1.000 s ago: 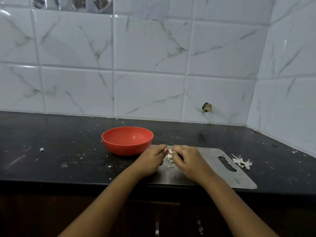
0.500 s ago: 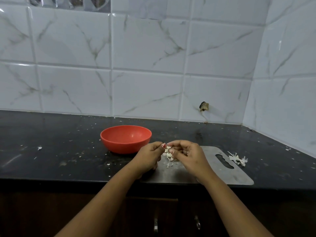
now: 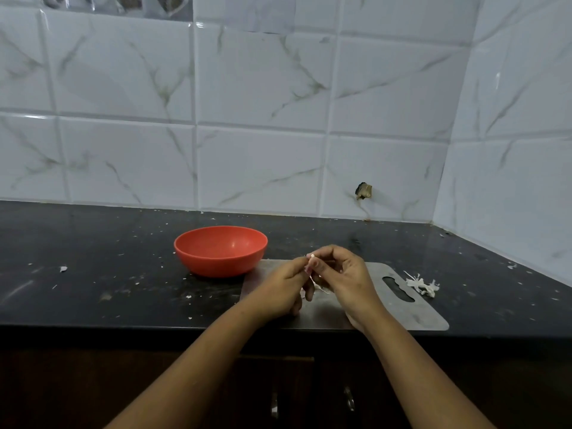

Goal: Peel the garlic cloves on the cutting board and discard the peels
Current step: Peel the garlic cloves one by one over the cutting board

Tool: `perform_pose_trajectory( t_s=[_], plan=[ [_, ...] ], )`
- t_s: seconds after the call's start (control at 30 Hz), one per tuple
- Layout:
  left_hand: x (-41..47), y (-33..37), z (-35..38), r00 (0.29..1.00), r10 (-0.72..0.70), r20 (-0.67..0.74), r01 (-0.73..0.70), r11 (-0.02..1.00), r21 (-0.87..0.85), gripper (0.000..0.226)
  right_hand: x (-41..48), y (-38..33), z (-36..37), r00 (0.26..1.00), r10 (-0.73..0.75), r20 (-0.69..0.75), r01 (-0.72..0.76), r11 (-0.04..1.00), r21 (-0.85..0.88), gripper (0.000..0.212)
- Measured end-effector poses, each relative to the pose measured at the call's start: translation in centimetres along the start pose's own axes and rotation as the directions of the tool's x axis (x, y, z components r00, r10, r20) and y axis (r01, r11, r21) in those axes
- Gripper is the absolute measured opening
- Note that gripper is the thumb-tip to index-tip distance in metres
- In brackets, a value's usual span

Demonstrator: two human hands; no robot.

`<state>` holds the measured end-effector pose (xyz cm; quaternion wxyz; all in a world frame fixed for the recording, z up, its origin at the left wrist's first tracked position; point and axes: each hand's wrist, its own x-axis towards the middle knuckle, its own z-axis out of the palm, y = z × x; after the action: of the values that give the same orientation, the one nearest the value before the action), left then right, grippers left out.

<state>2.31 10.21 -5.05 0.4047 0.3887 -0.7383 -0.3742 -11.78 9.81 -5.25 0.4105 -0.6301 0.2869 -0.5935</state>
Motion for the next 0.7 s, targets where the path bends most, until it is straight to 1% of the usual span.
perform_pose_trajectory(
  t_s=[0.07,0.2,0.3,0.37,0.43,0.5,0.57,0.7],
  plan=[
    [0.1,0.0,0.4,1.0,0.022,-0.02,-0.02,0.996,0.084,0.024,0.0,0.1,0.0,1.0,0.008,-0.017,-0.008,1.0,-0.004,0.01],
    [0.3,-0.3,0.1,0.985,0.092,-0.145,-0.037,0.938,0.345,0.019,0.0,0.0,0.0,0.991,0.045,-0.125,-0.037,0.997,0.062,0.005],
    [0.1,-0.7,-0.5,0.973,0.07,-0.221,0.025,0.916,0.401,0.022,-0.2,-0.1,-0.3,0.987,0.063,-0.149,-0.059,0.998,0.032,0.007],
    [0.0,-0.9,-0.7,0.971,0.047,-0.234,0.057,0.905,0.421,0.027,-0.3,0.1,-0.8,0.991,0.076,-0.111,-0.083,0.995,-0.056,0.006],
    [0.0,-1.0,-0.7,0.968,0.02,-0.251,0.096,0.891,0.443,0.031,-0.4,0.3,-1.3,0.993,0.112,-0.048,-0.12,0.969,-0.216,0.005],
    [0.0,-1.1,-0.7,0.962,-0.005,-0.275,0.135,0.879,0.457,0.031,-0.4,0.3,-1.7,0.989,0.144,0.025,-0.121,0.905,-0.409,0.006],
    [0.0,-1.0,-0.6,0.955,-0.022,-0.294,0.162,0.873,0.46,0.03,-0.5,0.0,-1.9,0.983,0.153,0.104,-0.07,0.827,-0.558,0.009],
    [-0.1,-0.8,-0.6,0.953,-0.034,-0.302,0.181,0.863,0.472,0.029,-0.5,-0.4,-2.2,0.971,0.176,0.16,-0.014,0.713,-0.701,0.016]
  ],
)
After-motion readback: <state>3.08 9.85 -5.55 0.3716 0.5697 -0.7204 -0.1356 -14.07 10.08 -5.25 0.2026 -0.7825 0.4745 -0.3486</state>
